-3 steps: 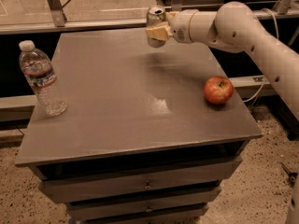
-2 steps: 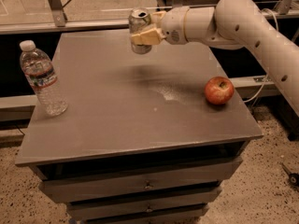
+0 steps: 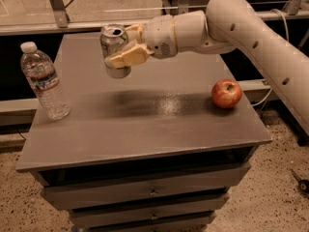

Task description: Move 7up can near water bottle

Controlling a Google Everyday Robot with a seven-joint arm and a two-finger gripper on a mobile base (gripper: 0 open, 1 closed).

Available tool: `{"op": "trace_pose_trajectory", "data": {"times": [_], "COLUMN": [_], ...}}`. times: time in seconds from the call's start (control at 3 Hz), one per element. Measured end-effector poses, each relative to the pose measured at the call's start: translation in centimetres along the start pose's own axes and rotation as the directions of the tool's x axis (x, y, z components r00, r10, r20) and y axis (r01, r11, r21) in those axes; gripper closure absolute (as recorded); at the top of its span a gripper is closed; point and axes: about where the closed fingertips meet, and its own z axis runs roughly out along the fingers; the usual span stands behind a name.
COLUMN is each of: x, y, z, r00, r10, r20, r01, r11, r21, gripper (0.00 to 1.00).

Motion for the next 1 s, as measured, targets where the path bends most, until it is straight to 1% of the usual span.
{"op": "trace_pose_trajectory", "data": {"times": [0.33,0.67,1.0], "x": [-1.0,-0.9,0.7], "y": [2.5,3.7,4.2], "z": [2.9,5.3,7.8], "r00": [0.999,1.000,1.000], "r10": [-0.003,-0.006,0.008], "r20": [0.034,0.027,-0.001], "r01": [0.005,0.009,-0.008], "r11": [0.9966,0.9939,0.9931], "r21": [-0.082,-0.110,-0.117], "gripper": [1.00,1.00,0.97]}}
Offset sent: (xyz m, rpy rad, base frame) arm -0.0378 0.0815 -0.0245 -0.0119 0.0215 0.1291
